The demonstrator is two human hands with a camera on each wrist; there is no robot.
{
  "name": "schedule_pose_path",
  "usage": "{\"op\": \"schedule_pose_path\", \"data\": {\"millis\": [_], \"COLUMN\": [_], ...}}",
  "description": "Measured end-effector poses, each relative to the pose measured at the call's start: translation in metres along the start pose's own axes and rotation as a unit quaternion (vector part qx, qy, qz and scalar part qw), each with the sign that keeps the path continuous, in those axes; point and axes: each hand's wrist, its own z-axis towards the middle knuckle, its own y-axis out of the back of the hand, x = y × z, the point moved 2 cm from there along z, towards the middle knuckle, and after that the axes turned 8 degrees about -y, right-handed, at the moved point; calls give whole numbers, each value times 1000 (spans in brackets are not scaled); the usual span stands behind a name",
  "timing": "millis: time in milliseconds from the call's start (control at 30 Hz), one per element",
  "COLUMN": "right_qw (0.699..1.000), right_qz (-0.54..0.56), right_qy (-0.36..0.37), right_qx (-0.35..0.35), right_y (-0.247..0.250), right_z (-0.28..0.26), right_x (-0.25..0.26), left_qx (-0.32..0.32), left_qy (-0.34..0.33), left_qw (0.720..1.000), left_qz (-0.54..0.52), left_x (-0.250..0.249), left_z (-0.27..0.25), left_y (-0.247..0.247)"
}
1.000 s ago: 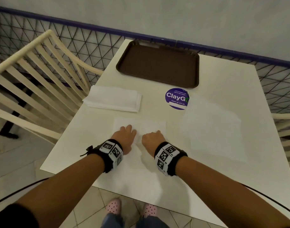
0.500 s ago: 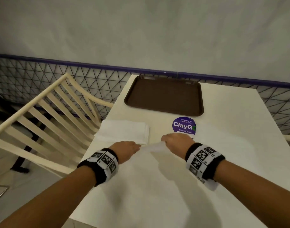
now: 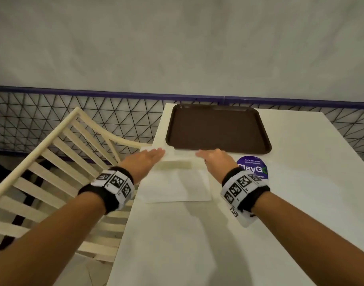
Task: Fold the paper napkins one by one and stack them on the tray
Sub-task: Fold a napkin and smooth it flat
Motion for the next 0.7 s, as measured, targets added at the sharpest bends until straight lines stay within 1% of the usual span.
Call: {"op": "schedule_pose_path", "data": {"millis": [100, 133, 200, 267, 300, 333, 400, 433, 500, 533, 567, 600, 633, 700], "right_qw": [998, 997, 994, 989, 988, 987, 986, 985, 985, 986, 986, 987, 988, 990], "right_qz": [-18, -24, -32, -37, -34, -28, -14, -10, -8, -10, -15, -18, -16, 8], "right_qy": [-4, -2, 2, 1, -1, -5, -11, -13, -11, -7, -6, -10, -24, -79], "right_qx": [55, 73, 109, 140, 151, 159, 169, 171, 170, 168, 166, 160, 150, 120], "right_y": [-38, -49, -68, -85, -91, -96, -103, -106, -109, -109, -107, -103, -99, -87], "right_z": [-9, -13, -21, -28, -30, -33, -35, -36, -37, -38, -39, -41, -43, -50], "right_x": [7, 9, 12, 14, 14, 14, 13, 12, 11, 10, 8, 4, -4, -27], "left_qx": [29, 45, 64, 25, 32, 9, 47, 93, 64, 53, 45, 16, -7, -41], "left_qy": [-28, -30, -53, -92, -102, -104, -92, -111, -120, -100, -65, -64, -62, -87], "left_qw": [999, 998, 996, 995, 994, 995, 993, 989, 990, 993, 994, 994, 993, 992], "left_qz": [-4, -13, -34, -20, -12, -5, -49, -20, -35, -42, -73, -85, -97, -84], "left_x": [-3, -7, -14, -14, -12, -13, -13, -14, -13, -12, -12, -11, -13, -25], "left_z": [-6, -7, -10, -6, -5, -5, -3, -3, -5, -4, -1, 3, 5, 14], "left_y": [-38, -49, -71, -96, -103, -103, -111, -118, -123, -120, -115, -114, -110, -93]}}
